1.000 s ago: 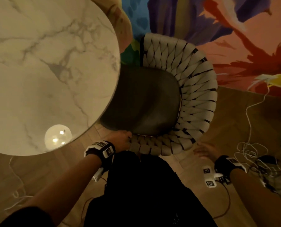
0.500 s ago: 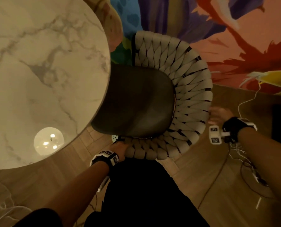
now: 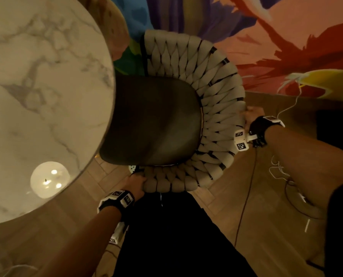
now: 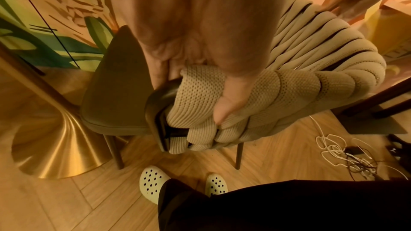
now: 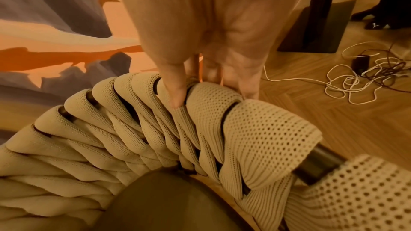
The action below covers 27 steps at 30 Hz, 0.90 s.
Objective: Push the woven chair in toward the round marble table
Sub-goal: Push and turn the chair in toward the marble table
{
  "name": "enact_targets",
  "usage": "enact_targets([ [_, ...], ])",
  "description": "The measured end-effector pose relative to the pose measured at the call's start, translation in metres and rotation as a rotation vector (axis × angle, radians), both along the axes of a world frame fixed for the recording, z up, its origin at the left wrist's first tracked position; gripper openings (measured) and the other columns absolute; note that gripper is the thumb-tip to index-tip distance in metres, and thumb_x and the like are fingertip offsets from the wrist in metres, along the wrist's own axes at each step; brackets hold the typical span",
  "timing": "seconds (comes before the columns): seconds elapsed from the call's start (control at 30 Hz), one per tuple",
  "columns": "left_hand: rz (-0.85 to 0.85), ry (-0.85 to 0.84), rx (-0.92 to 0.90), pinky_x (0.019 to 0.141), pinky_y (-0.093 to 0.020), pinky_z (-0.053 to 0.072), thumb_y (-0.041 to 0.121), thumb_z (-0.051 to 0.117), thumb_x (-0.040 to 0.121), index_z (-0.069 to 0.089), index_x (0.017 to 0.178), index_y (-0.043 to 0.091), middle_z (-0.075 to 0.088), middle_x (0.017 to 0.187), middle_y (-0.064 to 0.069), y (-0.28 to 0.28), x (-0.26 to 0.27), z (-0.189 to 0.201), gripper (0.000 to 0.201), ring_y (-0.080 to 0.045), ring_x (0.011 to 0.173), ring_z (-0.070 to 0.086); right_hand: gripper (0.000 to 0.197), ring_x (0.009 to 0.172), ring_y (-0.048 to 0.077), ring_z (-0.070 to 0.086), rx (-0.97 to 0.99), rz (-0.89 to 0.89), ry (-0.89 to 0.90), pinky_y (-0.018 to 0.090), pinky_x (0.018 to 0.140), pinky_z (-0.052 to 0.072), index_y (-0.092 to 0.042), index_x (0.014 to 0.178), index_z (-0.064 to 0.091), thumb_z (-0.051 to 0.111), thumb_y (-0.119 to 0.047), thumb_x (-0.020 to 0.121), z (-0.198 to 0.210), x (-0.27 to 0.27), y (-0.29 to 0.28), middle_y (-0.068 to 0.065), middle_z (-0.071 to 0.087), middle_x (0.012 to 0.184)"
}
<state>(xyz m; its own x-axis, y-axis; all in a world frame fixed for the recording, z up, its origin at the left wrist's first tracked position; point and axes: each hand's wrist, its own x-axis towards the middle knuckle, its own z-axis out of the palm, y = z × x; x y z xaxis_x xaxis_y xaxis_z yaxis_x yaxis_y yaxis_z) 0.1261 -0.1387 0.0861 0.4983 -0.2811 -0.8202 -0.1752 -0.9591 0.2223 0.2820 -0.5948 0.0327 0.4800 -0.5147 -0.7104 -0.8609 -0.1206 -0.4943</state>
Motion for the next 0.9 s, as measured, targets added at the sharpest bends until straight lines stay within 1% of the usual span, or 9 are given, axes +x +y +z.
enact_targets([
  [0.17, -0.088, 0.028, 0.040, 0.089, -0.033, 0.046, 0.022, 0.058, 0.082, 0.060, 0.123, 0.023, 0.060, 0.127, -0.004, 0.004, 0.007, 0.003, 0.041, -0.027, 0.115, 0.058, 0.065, 0.112, 0.031, 0.065, 0.027, -0.020, -0.021, 0.051, 0.099, 0.053, -0.010, 0.136, 0.057, 0.078, -0.024, 0.076, 0.015, 0.000, 0.012, 0.010, 0.065, 0.131],
  [0.27, -0.106, 0.030, 0.073, 0.089, -0.035, 0.046, 0.024, 0.058, 0.082, 0.060, 0.124, 0.025, 0.060, 0.127, -0.003, 0.009, 0.012, 0.003, 0.042, -0.028, 0.115, 0.058, 0.076, 0.112, 0.032, 0.066, 0.089, 0.021, -0.061, 0.052, 0.098, 0.053, -0.009, 0.135, 0.057, 0.081, -0.029, 0.066, -0.017, 0.004, -0.003, 0.012, 0.066, 0.131],
  [0.4, -0.099, 0.019, 0.102, 0.091, -0.035, 0.045, 0.023, 0.057, 0.083, 0.059, 0.126, 0.025, 0.062, 0.128, -0.002, 0.013, 0.015, 0.005, 0.043, -0.027, 0.116, 0.058, 0.103, 0.114, 0.029, 0.066, 0.127, 0.041, -0.072, 0.052, 0.098, 0.053, -0.017, 0.135, 0.058, 0.084, -0.050, 0.040, -0.069, 0.012, -0.027, 0.008, 0.065, 0.133],
  [0.47, -0.092, 0.033, 0.121, 0.091, -0.035, 0.045, 0.023, 0.058, 0.083, 0.059, 0.126, 0.026, 0.063, 0.127, -0.003, 0.015, 0.015, 0.005, 0.043, -0.027, 0.115, 0.058, 0.097, 0.117, 0.030, 0.064, 0.157, 0.027, -0.066, 0.052, 0.099, 0.052, -0.016, 0.138, 0.055, 0.083, -0.046, 0.050, -0.052, 0.012, -0.014, 0.008, 0.063, 0.136],
  [0.53, -0.063, 0.037, 0.120, 0.089, -0.035, 0.046, 0.022, 0.058, 0.082, 0.060, 0.125, 0.026, 0.064, 0.125, -0.004, 0.016, 0.014, 0.004, 0.043, -0.027, 0.114, 0.060, 0.072, 0.116, 0.031, 0.063, 0.122, -0.008, -0.074, 0.051, 0.100, 0.052, -0.011, 0.140, 0.053, 0.078, -0.029, 0.074, 0.002, 0.007, 0.023, 0.011, 0.062, 0.135],
  [0.6, -0.036, 0.038, 0.102, 0.087, -0.035, 0.047, 0.021, 0.058, 0.081, 0.059, 0.124, 0.026, 0.065, 0.124, -0.004, 0.018, 0.012, 0.003, 0.044, -0.028, 0.111, 0.061, 0.056, 0.113, 0.032, 0.063, 0.128, -0.014, -0.081, 0.049, 0.099, 0.052, -0.008, 0.139, 0.053, 0.070, -0.015, 0.086, 0.028, 0.001, 0.042, 0.012, 0.063, 0.131],
  [0.7, -0.017, 0.029, 0.077, 0.086, -0.035, 0.047, 0.020, 0.056, 0.081, 0.057, 0.126, 0.026, 0.064, 0.125, -0.003, 0.022, 0.008, -0.002, 0.046, -0.027, 0.111, 0.061, 0.054, 0.115, 0.034, 0.063, 0.132, -0.020, -0.076, 0.050, 0.099, 0.052, -0.007, 0.137, 0.055, 0.070, -0.012, 0.086, 0.037, -0.010, 0.051, 0.015, 0.064, 0.131],
  [0.8, 0.092, 0.008, 0.022, 0.087, -0.034, 0.046, 0.019, 0.057, 0.082, 0.056, 0.129, 0.025, 0.062, 0.130, -0.003, 0.024, 0.005, -0.003, 0.047, -0.027, 0.115, 0.059, 0.053, 0.114, 0.032, 0.062, 0.134, 0.006, -0.059, 0.049, 0.099, 0.052, -0.007, 0.135, 0.055, 0.071, -0.016, 0.086, 0.040, -0.027, 0.059, 0.011, 0.064, 0.129],
  [0.9, 0.487, 0.025, -0.154, 0.098, -0.031, 0.041, 0.008, 0.064, 0.078, 0.061, 0.128, 0.018, 0.055, 0.139, -0.007, 0.028, -0.006, -0.001, 0.052, -0.031, 0.126, 0.052, 0.056, 0.110, 0.032, 0.062, 0.138, 0.031, -0.015, 0.046, 0.089, 0.054, -0.008, 0.138, 0.051, 0.071, -0.018, 0.087, 0.047, -0.050, 0.073, 0.012, 0.062, 0.129],
])
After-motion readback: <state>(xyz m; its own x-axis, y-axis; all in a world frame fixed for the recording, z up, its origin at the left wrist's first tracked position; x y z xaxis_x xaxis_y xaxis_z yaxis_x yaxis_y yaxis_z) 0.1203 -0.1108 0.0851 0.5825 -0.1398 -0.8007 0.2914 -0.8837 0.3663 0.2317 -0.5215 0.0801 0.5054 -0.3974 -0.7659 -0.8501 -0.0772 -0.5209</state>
